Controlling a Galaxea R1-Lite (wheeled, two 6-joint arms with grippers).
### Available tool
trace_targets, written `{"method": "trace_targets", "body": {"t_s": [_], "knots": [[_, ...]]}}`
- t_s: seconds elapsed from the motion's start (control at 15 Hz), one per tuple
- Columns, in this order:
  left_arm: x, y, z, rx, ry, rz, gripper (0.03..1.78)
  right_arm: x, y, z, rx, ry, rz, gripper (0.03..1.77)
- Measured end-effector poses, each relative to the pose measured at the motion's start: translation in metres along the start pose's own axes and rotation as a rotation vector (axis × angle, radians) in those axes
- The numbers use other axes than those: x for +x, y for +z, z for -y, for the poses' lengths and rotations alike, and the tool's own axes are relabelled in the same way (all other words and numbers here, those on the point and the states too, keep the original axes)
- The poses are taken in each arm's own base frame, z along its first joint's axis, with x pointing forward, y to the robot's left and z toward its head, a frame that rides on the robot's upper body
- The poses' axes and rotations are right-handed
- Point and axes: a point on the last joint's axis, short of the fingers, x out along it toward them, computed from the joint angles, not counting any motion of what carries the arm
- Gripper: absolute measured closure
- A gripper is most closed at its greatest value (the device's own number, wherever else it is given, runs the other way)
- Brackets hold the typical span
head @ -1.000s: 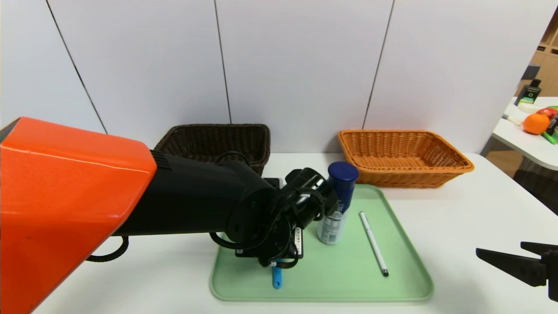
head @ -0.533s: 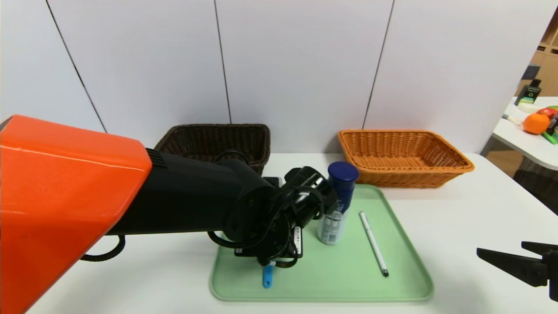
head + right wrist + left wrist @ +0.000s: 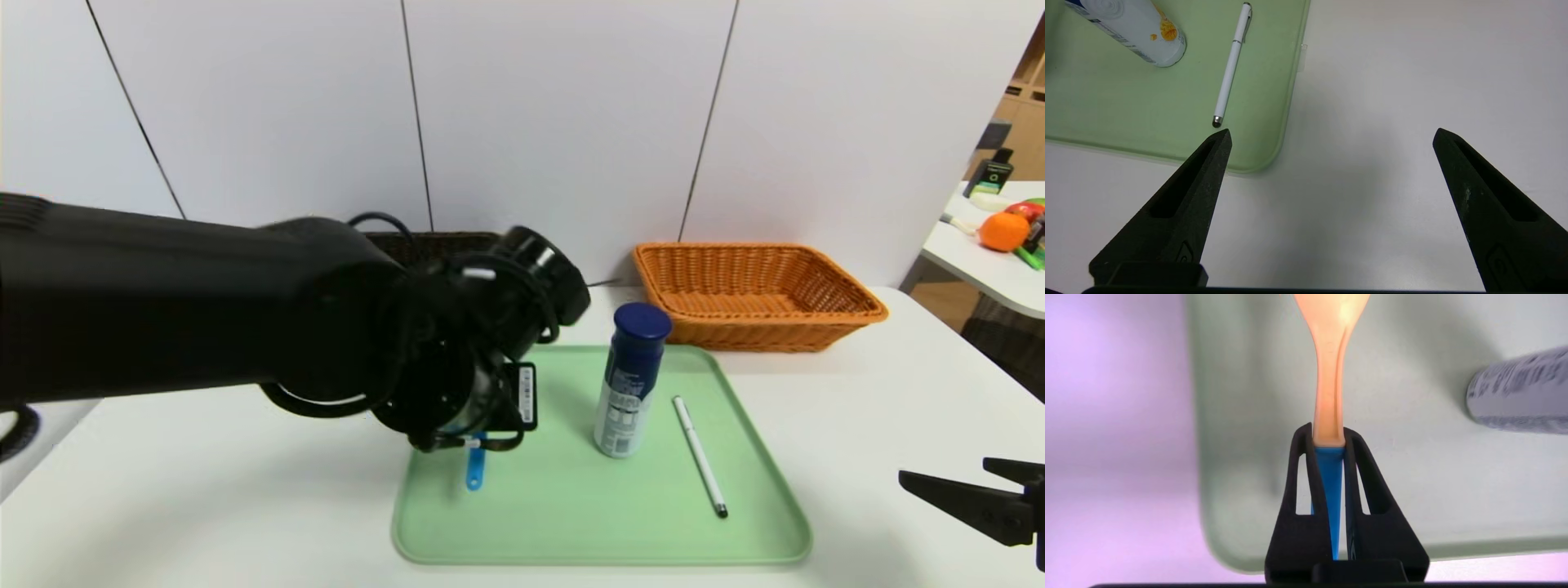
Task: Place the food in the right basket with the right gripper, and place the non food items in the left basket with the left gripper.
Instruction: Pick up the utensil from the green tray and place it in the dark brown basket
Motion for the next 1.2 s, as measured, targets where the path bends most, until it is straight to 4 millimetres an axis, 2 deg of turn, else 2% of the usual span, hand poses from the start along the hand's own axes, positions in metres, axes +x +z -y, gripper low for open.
{"method": "trace_targets", "body": {"t_s": [0.2,0.33,0.6,0.87,1.2], "knots": [[-0.035,0.033,-0.029,0.047,-0.019,0.118,1.65,-0.002,-0.002,0.0,-0.003,0.002,0.006,0.1],[-0.051,0.052,-0.046,0.128,-0.004,0.188,1.65,-0.003,-0.003,-0.001,-0.002,0.0,0.006,0.1],[-0.067,0.085,-0.077,0.39,0.03,0.266,1.65,-0.003,-0.005,-0.001,-0.004,0.004,0.007,0.1],[-0.062,0.105,-0.109,0.708,-0.023,0.258,1.65,-0.003,-0.006,-0.001,-0.007,0.002,0.006,0.1],[-0.029,0.13,-0.161,1.094,-0.102,0.278,1.65,-0.003,-0.007,-0.001,-0.007,-0.002,0.0,0.1]]}}
